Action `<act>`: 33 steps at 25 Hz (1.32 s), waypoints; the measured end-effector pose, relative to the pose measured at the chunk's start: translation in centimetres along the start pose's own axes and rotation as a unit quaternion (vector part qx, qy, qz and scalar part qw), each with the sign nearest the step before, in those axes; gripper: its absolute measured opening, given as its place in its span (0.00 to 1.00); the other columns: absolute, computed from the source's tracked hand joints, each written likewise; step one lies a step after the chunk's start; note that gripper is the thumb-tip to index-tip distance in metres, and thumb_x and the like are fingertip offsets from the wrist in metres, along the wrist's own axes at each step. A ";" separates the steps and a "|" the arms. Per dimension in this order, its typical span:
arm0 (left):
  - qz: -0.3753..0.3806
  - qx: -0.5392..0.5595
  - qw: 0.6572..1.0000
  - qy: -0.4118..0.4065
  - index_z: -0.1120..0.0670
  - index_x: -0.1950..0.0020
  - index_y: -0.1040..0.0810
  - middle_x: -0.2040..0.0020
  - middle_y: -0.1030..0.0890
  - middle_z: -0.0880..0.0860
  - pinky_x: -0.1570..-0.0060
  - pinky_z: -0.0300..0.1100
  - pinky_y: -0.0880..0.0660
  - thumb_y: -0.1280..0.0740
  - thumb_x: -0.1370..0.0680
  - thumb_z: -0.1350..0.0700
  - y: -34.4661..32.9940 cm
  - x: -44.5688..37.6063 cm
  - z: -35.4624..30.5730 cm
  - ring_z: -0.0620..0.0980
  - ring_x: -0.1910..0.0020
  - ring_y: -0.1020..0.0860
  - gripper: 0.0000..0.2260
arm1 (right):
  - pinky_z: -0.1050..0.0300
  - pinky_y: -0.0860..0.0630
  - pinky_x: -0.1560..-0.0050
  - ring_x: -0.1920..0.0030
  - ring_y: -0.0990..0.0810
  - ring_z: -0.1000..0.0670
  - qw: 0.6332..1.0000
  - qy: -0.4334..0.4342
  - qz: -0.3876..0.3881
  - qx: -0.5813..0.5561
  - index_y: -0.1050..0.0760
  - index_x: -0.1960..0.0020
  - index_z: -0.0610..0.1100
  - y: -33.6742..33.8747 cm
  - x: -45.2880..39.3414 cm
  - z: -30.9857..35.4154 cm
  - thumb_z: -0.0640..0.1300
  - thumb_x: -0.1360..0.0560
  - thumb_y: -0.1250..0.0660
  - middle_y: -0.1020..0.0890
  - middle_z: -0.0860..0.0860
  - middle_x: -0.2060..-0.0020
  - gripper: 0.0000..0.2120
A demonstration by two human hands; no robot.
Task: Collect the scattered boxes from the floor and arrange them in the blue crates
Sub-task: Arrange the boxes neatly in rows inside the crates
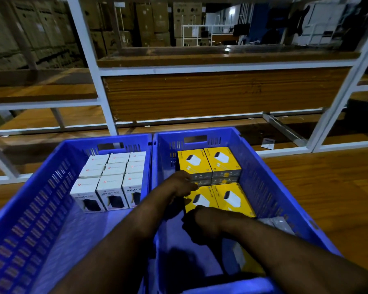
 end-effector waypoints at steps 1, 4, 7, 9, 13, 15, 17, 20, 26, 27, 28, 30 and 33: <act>-0.002 -0.003 1.000 -0.006 0.59 0.40 0.27 0.50 0.23 0.60 0.66 0.40 0.24 0.31 0.21 0.60 0.0 -0.2 0.0 0.50 0.60 0.24 0.11 | 0.53 0.24 0.52 0.52 0.20 0.42 0.999 0.010 -0.026 -0.019 0.20 0.47 0.40 0.9 0.4 -0.3 0.43 0.24 0.33 0.18 0.41 0.48 0.09; -0.006 -0.032 0.999 -0.026 0.56 0.45 0.27 0.51 0.22 0.60 0.59 0.44 0.25 0.31 0.21 0.59 -0.1 -0.1 -0.3 0.54 0.56 0.23 0.08 | 0.53 0.26 0.54 0.48 0.20 0.42 0.990 -0.090 -0.068 -0.082 0.20 0.47 0.39 3.4 2.2 -3.6 0.46 0.22 0.36 0.18 0.43 0.48 0.11; 0.007 -0.063 0.998 -0.029 0.56 0.41 0.28 0.48 0.20 0.60 0.60 0.42 0.25 0.29 0.22 0.54 -0.3 0.0 -0.3 0.54 0.55 0.21 0.13 | 0.57 0.30 0.56 0.46 0.20 0.41 0.972 -0.200 -0.087 -0.081 0.20 0.44 0.37 5.1 5.8 -7.0 0.48 0.20 0.37 0.18 0.40 0.45 0.15; 0.017 -0.084 0.996 -0.026 0.56 0.36 0.28 0.45 0.19 0.59 0.63 0.41 0.25 0.29 0.23 0.50 -0.4 -0.2 -0.1 0.53 0.53 0.19 0.19 | 0.59 0.33 0.56 0.52 0.21 0.43 0.959 -0.253 -0.083 -0.100 0.20 0.45 0.37 5.2 7.7 -8.0 0.53 0.19 0.39 0.17 0.40 0.46 0.19; 0.042 -0.123 0.990 -0.046 0.58 0.33 0.29 0.46 0.18 0.57 0.50 0.47 0.22 0.28 0.24 0.48 -0.9 -0.5 -0.1 0.53 0.50 0.18 0.24 | 0.58 0.33 0.55 0.54 0.23 0.44 0.960 -0.261 0.020 -0.099 0.22 0.52 0.39 4.1 9.9 -5.7 0.63 0.21 0.42 0.22 0.41 0.53 0.27; 0.049 -0.145 0.986 -0.063 0.58 0.32 0.28 0.47 0.18 0.57 0.49 0.45 0.24 0.28 0.24 0.48 -1.2 -0.5 -0.1 0.52 0.51 0.19 0.25 | 0.55 0.30 0.51 0.46 0.22 0.42 0.966 -0.240 0.068 -0.065 0.22 0.46 0.38 3.3 10.8 -3.4 0.65 0.21 0.43 0.21 0.38 0.46 0.30; 0.049 -0.151 0.985 -0.067 0.57 0.32 0.28 0.44 0.19 0.56 0.47 0.45 0.22 0.28 0.24 0.47 -1.2 -0.6 0.0 0.53 0.47 0.19 0.25 | 0.53 0.29 0.42 0.38 0.23 0.41 0.974 -0.216 0.064 -0.021 0.23 0.40 0.38 3.1 11.4 -1.4 0.66 0.22 0.42 0.21 0.39 0.39 0.31; 0.053 -0.137 0.987 -0.065 0.57 0.33 0.28 0.49 0.19 0.54 0.54 0.40 0.20 0.28 0.23 0.48 -1.4 -0.4 -0.1 0.51 0.51 0.19 0.23 | 0.48 0.35 0.33 0.38 0.23 0.43 0.987 -0.155 0.035 0.017 0.22 0.41 0.42 2.9 10.8 1.0 0.65 0.24 0.37 0.19 0.43 0.42 0.27; 0.050 -0.150 0.985 -0.065 0.55 0.33 0.27 0.41 0.19 0.57 0.41 0.51 0.21 0.28 0.24 0.46 -1.2 -0.4 0.0 0.54 0.45 0.18 0.25 | 0.51 0.23 0.50 0.45 0.20 0.39 0.996 -0.085 0.013 -0.009 0.22 0.40 0.40 2.5 8.2 3.2 0.42 0.27 0.29 0.19 0.40 0.45 0.17; 0.053 -0.131 0.988 -0.063 0.55 0.33 0.27 0.42 0.19 0.56 0.43 0.50 0.20 0.28 0.24 0.46 -1.2 -0.4 0.1 0.53 0.47 0.18 0.24 | 0.52 0.22 0.48 0.43 0.20 0.41 0.994 -0.096 0.002 -0.049 0.23 0.38 0.42 3.1 8.2 2.3 0.42 0.28 0.28 0.20 0.42 0.43 0.18; 0.057 -0.112 0.990 -0.062 0.55 0.35 0.27 0.44 0.19 0.56 0.47 0.46 0.19 0.28 0.24 0.47 -1.3 -0.3 0.0 0.52 0.49 0.18 0.22 | 0.52 0.21 0.47 0.43 0.20 0.43 0.986 -0.120 -0.008 -0.117 0.23 0.37 0.45 3.9 8.3 0.8 0.41 0.27 0.27 0.20 0.45 0.42 0.19; 0.049 -0.113 0.990 -0.069 0.56 0.38 0.25 0.49 0.18 0.56 0.52 0.43 0.21 0.29 0.24 0.45 -1.3 -0.3 -0.3 0.52 0.52 0.18 0.20 | 0.49 0.19 0.47 0.45 0.18 0.44 0.944 -0.152 -0.052 -0.288 0.24 0.39 0.48 5.6 8.7 -1.9 0.41 0.27 0.26 0.19 0.48 0.43 0.18; 0.042 -0.093 0.992 -0.071 0.55 0.52 0.22 0.59 0.20 0.53 0.60 0.40 0.25 0.34 0.22 0.39 -1.0 0.3 -0.9 0.49 0.62 0.22 0.19 | 0.46 0.20 0.43 0.44 0.18 0.43 0.864 -0.193 -0.200 -0.420 0.22 0.39 0.45 7.9 8.5 -6.6 0.39 0.26 0.27 0.18 0.46 0.44 0.17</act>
Point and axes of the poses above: each hand's wrist, its own x-axis away from the middle knuckle, its own y-axis out of the back of the hand, z = x × y, the point moved 3 cm from there along -x, towards the middle knuckle
